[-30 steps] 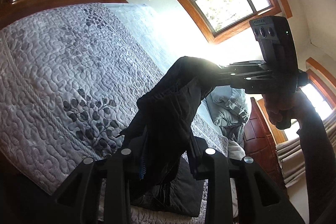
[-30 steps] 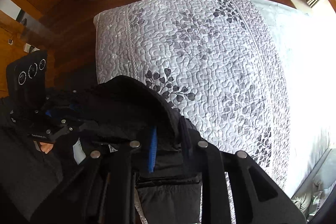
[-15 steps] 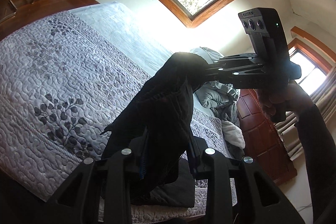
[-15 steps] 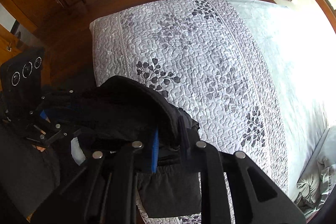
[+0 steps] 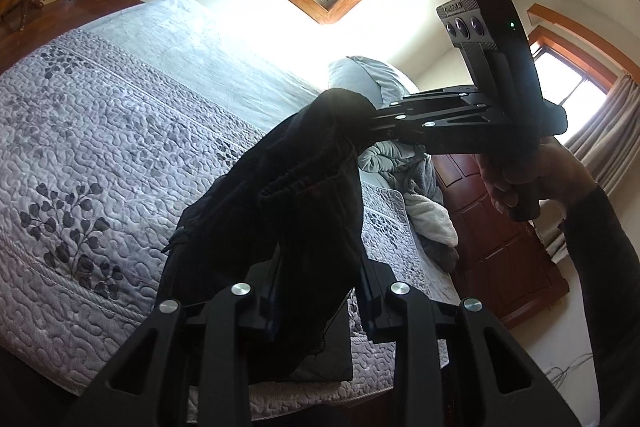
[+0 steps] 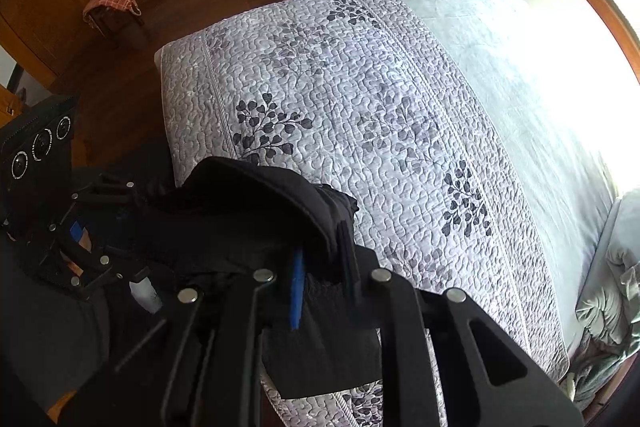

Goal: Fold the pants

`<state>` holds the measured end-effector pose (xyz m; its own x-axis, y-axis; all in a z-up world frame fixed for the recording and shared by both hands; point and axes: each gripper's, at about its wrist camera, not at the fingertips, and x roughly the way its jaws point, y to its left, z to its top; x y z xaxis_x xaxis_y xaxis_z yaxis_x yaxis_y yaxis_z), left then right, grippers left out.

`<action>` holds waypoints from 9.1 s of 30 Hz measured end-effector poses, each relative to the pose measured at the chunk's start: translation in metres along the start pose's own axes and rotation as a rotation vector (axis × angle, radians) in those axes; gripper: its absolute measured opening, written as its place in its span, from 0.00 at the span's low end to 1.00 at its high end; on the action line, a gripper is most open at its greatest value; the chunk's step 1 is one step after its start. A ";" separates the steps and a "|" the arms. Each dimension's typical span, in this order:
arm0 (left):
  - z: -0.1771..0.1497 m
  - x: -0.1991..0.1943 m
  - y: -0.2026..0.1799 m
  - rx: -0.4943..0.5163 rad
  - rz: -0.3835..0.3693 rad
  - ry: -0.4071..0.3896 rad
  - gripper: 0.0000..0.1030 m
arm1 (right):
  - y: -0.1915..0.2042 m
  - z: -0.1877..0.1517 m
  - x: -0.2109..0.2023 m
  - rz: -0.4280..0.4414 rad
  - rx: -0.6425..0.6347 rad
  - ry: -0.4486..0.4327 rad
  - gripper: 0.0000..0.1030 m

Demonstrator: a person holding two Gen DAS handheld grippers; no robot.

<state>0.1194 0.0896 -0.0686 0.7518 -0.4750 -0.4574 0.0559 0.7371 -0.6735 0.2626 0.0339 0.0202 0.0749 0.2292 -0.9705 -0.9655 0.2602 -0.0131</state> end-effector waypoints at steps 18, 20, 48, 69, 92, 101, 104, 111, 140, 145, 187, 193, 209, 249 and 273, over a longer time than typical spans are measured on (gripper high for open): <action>-0.043 0.065 -0.070 0.120 -0.037 0.134 0.29 | -0.035 -0.111 -0.011 -0.022 0.143 -0.029 0.12; -0.048 0.072 -0.075 0.128 -0.039 0.147 0.29 | -0.038 -0.121 -0.010 -0.027 0.151 -0.027 0.12; -0.105 0.155 -0.113 0.215 -0.018 0.311 0.29 | -0.077 -0.230 0.027 -0.022 0.255 -0.010 0.10; -0.135 0.213 -0.112 0.242 0.031 0.428 0.29 | -0.097 -0.280 0.074 -0.008 0.249 -0.013 0.10; -0.164 0.264 -0.107 0.250 0.118 0.530 0.29 | -0.113 -0.322 0.123 -0.004 0.223 -0.019 0.10; -0.180 0.283 -0.102 0.260 0.160 0.566 0.29 | -0.115 -0.336 0.145 -0.006 0.216 -0.006 0.10; -0.184 0.288 -0.100 0.266 0.170 0.577 0.29 | -0.116 -0.341 0.152 0.000 0.221 -0.008 0.10; -0.193 0.298 -0.095 0.282 0.194 0.595 0.30 | -0.118 -0.350 0.164 0.017 0.241 -0.017 0.10; -0.155 0.216 -0.054 0.154 -0.094 0.503 0.82 | -0.088 -0.382 0.114 0.085 0.768 -0.404 0.36; -0.113 0.184 0.006 0.090 -0.026 0.408 0.88 | -0.091 -0.385 0.165 0.167 0.919 -0.434 0.36; -0.049 0.161 0.146 -0.151 0.000 0.393 0.92 | -0.086 -0.441 0.214 0.225 1.402 -0.504 0.00; -0.039 0.168 0.176 -0.187 0.026 0.428 0.92 | -0.067 -0.444 0.172 0.174 1.362 -0.558 0.47; -0.040 0.158 0.184 -0.181 0.019 0.444 0.92 | 0.006 -0.444 0.169 0.249 1.308 -0.596 0.43; -0.071 0.259 0.201 -0.281 -0.179 0.858 0.57 | -0.073 -0.446 0.237 0.714 1.343 -0.427 0.89; 0.092 0.245 0.212 -0.217 -0.105 0.649 0.29 | -0.190 -0.303 0.177 0.629 1.165 -0.501 0.37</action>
<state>0.3760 0.1737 -0.2700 0.2008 -0.7799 -0.5928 -0.0763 0.5908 -0.8032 0.3835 -0.2587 -0.2225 0.0328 0.8349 -0.5494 -0.1327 0.5485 0.8256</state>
